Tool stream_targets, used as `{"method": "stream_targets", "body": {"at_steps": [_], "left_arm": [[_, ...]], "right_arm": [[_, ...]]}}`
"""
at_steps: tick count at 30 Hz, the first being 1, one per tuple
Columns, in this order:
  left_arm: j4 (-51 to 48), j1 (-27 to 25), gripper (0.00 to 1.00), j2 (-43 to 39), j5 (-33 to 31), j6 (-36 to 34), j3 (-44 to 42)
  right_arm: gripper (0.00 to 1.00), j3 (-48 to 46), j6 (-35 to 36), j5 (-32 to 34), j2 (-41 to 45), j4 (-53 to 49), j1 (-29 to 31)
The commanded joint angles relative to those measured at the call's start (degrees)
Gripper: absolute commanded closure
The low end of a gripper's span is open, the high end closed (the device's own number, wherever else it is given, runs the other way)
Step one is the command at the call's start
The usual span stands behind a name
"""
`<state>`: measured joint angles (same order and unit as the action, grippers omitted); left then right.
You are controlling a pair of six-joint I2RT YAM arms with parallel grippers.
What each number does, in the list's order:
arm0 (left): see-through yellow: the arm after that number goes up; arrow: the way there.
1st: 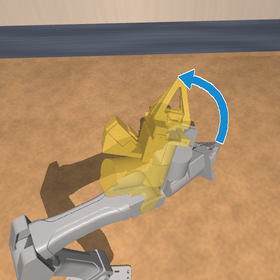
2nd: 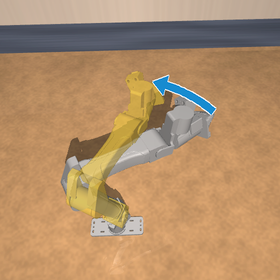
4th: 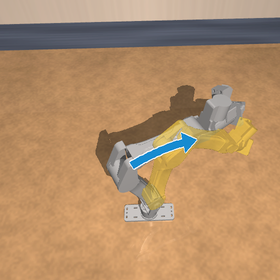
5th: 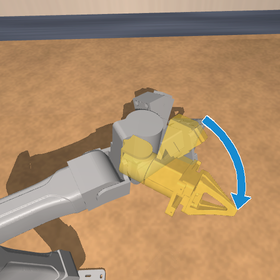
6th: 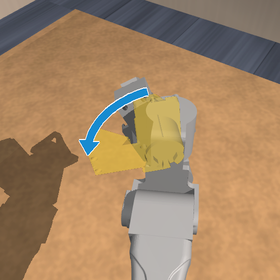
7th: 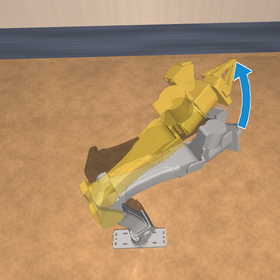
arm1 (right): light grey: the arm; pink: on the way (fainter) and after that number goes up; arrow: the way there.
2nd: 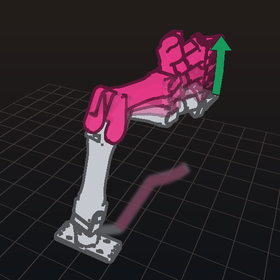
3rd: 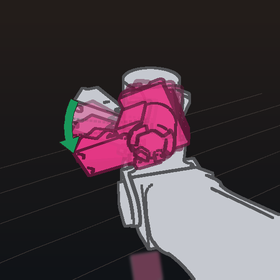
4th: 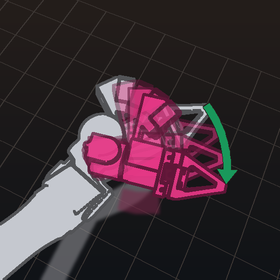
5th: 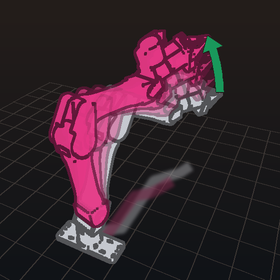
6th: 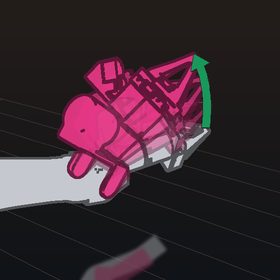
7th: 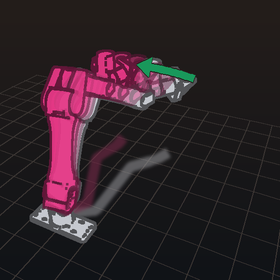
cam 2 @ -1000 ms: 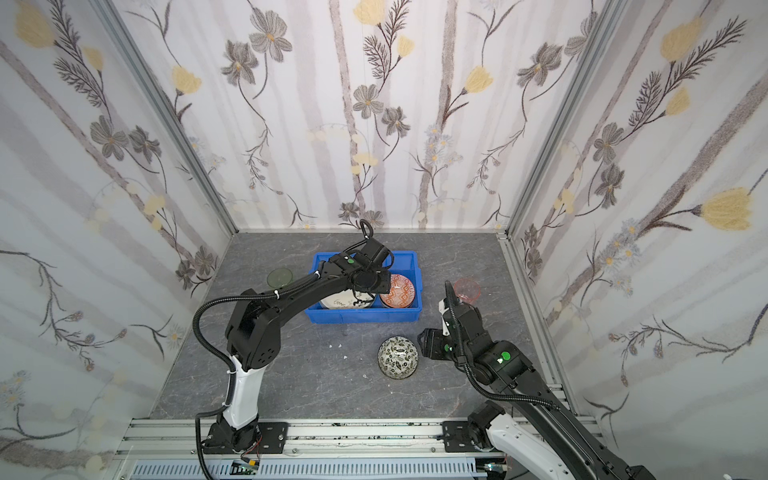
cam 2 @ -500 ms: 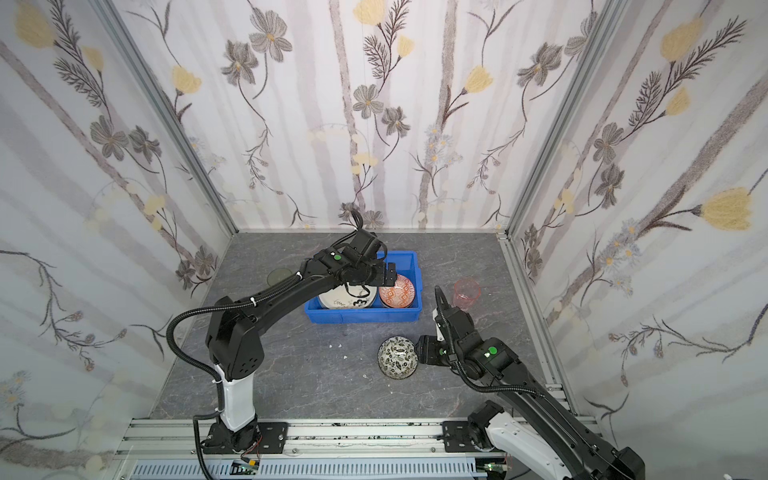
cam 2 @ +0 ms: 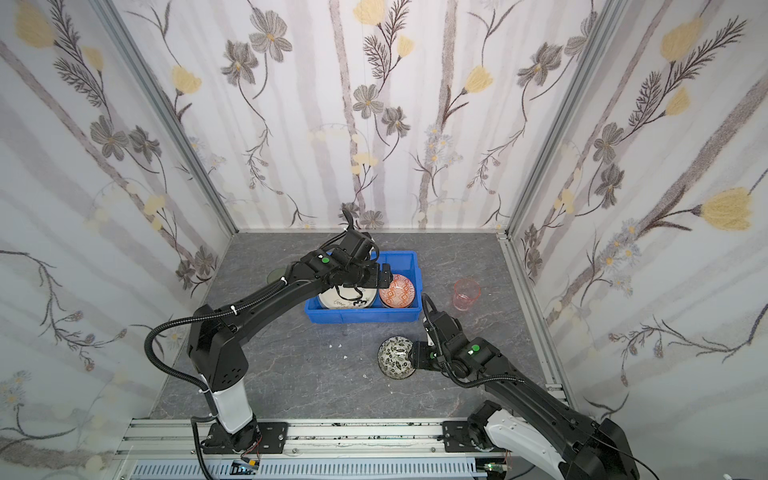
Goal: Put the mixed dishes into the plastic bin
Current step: 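Grip the leaf-patterned bowl rim with the right gripper while the left withdraws, then tilt the leaf-patterned bowl up with the right gripper while the left reaches toward it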
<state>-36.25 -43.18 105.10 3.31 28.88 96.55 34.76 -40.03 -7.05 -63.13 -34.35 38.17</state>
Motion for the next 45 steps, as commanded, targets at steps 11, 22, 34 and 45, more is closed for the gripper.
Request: {"method": "stream_targets", "body": {"at_steps": [11, 22, 34, 45], "left_arm": [[0.5, 0.0, 0.00, -5.5, -2.0, 2.0, -6.7], [0.5, 0.0, 0.00, -10.1, -3.9, 4.5, -11.8], [0.5, 0.0, 0.00, -17.2, -7.0, 7.4, -18.6], [0.5, 0.0, 0.00, -20.1, -7.6, 8.6, -21.3]], "right_arm": [[0.53, 2.1, 3.8, 2.2, -5.7, 4.5, 0.1], [0.64, 3.9, 7.4, 1.9, -10.1, 5.3, -0.1], [0.78, 5.9, 10.2, 1.1, -13.8, 5.7, -0.1], [0.85, 7.9, 10.9, 1.6, -11.7, 2.5, -0.1]]}}
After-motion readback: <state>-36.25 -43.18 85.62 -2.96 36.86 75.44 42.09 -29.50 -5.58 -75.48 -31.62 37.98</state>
